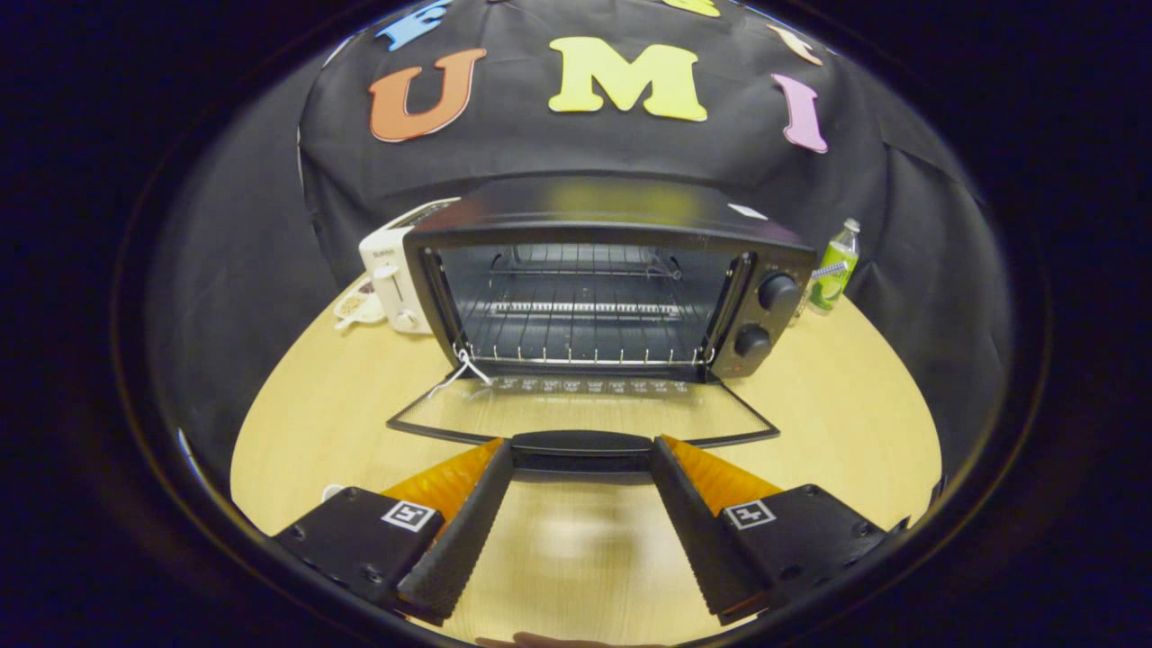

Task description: Open the toaster oven, put the food inside, and close the toaster oven door.

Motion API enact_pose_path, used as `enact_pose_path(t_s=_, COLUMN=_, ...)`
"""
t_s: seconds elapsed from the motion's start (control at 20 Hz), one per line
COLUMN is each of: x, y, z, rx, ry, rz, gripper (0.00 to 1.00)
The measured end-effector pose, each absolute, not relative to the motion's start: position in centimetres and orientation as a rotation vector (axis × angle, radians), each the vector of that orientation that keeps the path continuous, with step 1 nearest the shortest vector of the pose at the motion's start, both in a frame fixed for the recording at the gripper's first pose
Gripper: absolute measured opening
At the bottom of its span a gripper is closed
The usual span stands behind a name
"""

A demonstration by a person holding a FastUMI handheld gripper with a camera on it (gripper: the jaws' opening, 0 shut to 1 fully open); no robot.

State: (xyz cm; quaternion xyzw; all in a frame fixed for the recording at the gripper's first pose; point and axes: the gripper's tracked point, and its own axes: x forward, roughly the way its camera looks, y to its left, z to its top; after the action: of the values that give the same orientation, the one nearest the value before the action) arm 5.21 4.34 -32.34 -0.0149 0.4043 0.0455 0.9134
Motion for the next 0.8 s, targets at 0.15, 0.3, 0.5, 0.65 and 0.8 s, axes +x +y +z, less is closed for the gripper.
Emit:
enact_pose_path(t_s=0.15, x=3.6, y=4.0, z=-34.7, rx=-0.004, ry=0.915, rz=0.085, gripper=1.0)
enact_pose_path(t_s=0.3, x=2.6, y=3.7, z=-36.2, rx=0.056, ry=0.996, rz=0.07, gripper=1.0)
enact_pose_path(t_s=0.5, x=-0.2, y=4.8, z=-35.6, rx=0.11, ry=1.061, rz=0.138, gripper=0.98)
enact_pose_path(t_s=0.65, x=-1.3, y=5.2, z=-34.0, rx=0.117, ry=1.049, rz=0.185, gripper=0.98)
enact_pose_path(t_s=0.8, x=-2.5, y=6.0, z=-32.4, rx=0.193, ry=1.075, rz=0.254, gripper=0.98)
